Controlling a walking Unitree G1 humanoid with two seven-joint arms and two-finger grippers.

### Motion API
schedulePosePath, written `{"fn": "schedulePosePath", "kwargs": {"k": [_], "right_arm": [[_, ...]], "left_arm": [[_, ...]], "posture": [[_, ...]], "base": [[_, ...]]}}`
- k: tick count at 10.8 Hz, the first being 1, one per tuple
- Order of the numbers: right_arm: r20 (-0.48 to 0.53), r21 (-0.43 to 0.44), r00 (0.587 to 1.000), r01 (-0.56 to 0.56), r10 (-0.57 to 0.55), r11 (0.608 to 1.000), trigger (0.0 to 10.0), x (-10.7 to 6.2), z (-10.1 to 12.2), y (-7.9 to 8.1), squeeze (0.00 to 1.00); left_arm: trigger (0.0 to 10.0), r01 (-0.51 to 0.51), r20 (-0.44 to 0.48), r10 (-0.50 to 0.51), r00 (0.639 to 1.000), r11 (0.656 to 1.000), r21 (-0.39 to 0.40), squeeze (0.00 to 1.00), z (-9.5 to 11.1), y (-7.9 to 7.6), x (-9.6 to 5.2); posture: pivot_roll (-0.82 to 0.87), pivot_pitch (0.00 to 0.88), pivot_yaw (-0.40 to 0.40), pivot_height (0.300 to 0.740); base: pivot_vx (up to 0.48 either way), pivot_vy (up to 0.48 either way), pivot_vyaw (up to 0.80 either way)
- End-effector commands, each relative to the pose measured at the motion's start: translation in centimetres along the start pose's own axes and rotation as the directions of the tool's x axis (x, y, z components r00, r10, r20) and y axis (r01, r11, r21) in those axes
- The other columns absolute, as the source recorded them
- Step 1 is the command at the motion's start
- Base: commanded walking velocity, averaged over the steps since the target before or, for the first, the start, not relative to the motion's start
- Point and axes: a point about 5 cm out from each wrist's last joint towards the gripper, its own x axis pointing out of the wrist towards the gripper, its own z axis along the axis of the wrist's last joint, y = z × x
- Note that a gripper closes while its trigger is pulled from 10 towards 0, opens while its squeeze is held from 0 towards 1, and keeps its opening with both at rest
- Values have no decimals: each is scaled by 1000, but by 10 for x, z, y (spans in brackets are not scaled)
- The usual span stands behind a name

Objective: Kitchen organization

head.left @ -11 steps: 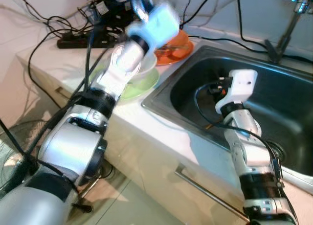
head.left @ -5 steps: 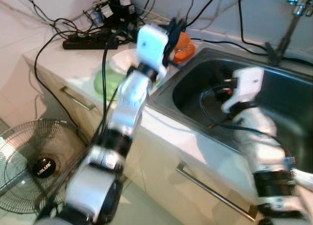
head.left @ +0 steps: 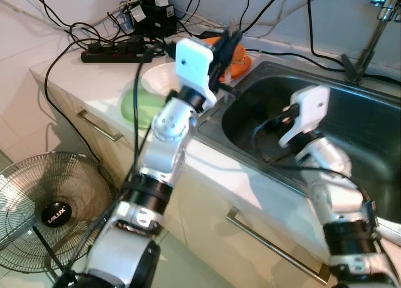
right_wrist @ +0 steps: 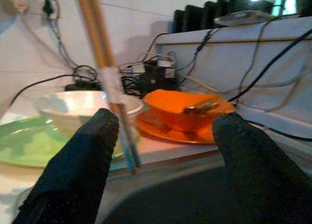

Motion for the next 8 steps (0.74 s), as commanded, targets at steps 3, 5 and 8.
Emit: {"fn": "schedulePosePath", "kwargs": {"k": [3,5,8], "right_arm": [[21,-21,999,-41,42,999,10000,3,5,6,0],[11,-32,997,-79,79,996,10000,6,3,15,0],[12,-16,997,-78,78,997,10000,9,1,19,0]], "left_arm": [[10000,55,-4,-55,998,998,-38,0,2,-12,0],[10000,71,-20,-74,997,991,-110,0,-2,-20,-3],[10000,99,-30,-105,994,983,-157,0,-4,-29,-6]], "posture": [[91,0,50,740],[87,0,40,740],[98,0,38,740]], "base": [[0,0,0],[0,0,0],[0,0,0]]}}
